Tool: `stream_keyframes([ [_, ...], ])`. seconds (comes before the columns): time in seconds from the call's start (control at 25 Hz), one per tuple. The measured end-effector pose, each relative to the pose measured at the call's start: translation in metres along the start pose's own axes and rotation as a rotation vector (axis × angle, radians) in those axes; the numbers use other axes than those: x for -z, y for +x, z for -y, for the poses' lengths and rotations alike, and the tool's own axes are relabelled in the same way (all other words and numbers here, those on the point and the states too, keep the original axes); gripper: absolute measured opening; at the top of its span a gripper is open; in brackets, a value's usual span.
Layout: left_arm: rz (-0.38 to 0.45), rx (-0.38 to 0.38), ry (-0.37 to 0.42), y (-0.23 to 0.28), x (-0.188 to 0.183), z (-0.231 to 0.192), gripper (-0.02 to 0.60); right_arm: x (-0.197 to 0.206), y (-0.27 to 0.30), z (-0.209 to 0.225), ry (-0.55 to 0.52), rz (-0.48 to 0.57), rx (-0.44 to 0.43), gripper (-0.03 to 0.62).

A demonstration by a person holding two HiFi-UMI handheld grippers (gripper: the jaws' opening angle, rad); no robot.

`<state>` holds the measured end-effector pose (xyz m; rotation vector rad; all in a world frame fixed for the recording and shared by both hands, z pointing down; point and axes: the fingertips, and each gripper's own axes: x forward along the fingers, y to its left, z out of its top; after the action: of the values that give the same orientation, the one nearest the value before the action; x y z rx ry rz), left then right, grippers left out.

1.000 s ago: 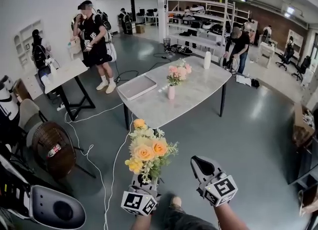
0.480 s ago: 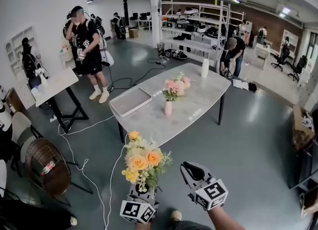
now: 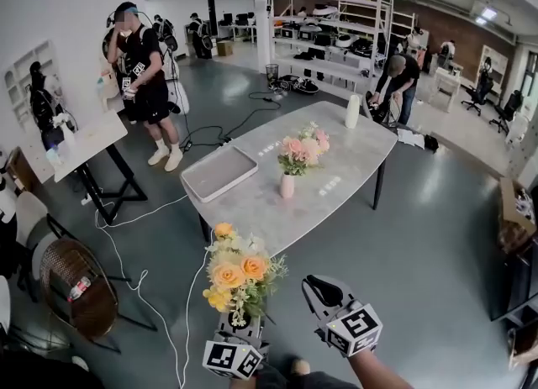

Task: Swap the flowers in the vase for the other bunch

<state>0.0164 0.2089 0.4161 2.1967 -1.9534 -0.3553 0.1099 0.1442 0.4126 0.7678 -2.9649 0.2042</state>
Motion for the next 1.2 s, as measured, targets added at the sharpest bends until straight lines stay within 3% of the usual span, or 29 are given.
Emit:
stream_keyframes([
  [0.2,0.007,0.013,-0.024,0.026,0.001,-0.015,0.060,0.009,0.019,0.016,0.015,-0.020,0.030,0.034],
  [0.96,-0.083,0.198,-0.065,0.160,-0.009,-0.094,0.060,0.013,0.135,0.090,0.088,-0.050,0.299,0.034],
  [1.2,-0.104,0.255,-0.069,0.186,-0.006,-0.117,0.060,0.018,0.168,0.100,0.089,-0.053,0.346,0.034],
])
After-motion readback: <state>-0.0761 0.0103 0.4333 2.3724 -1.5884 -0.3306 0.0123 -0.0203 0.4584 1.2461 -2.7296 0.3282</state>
